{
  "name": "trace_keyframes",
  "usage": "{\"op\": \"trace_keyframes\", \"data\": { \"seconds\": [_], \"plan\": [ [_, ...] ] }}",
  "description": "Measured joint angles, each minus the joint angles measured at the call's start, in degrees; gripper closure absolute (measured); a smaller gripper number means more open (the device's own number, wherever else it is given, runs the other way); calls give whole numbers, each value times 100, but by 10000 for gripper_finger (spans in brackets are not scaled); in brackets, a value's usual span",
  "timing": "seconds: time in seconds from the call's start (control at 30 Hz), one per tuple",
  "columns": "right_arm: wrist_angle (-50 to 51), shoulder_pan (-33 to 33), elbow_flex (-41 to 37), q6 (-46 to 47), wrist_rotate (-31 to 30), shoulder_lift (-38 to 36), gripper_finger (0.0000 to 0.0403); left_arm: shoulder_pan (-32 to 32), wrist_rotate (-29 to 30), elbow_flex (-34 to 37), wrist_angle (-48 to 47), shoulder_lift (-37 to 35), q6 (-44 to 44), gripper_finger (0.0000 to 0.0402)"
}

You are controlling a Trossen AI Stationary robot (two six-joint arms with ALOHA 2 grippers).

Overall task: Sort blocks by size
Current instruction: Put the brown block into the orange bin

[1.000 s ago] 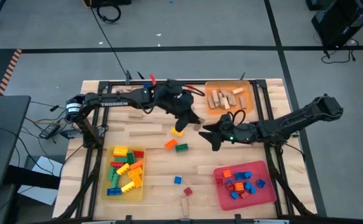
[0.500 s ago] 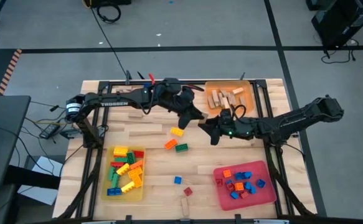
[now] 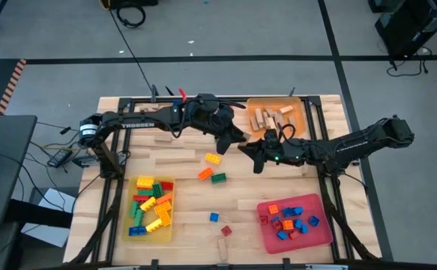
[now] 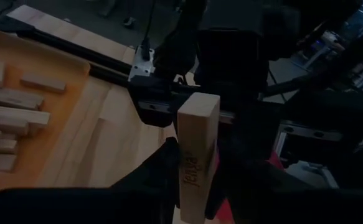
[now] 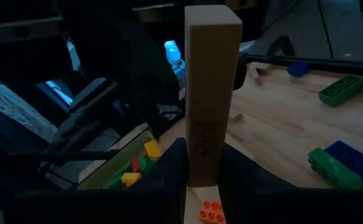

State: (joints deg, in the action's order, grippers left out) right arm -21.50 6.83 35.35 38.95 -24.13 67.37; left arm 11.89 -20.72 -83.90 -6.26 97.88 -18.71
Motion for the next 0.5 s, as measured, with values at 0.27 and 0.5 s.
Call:
{"op": "trace_keyframes", "data": {
  "seconds": [0.27,0.5],
  "plan": [
    [-23,-59,0,420,-213,0,332,164,-36,0,2,-1,375,246],
    [33,-247,0,736,-561,0,332,481,-249,0,0,-1,660,215]
  ]
}}
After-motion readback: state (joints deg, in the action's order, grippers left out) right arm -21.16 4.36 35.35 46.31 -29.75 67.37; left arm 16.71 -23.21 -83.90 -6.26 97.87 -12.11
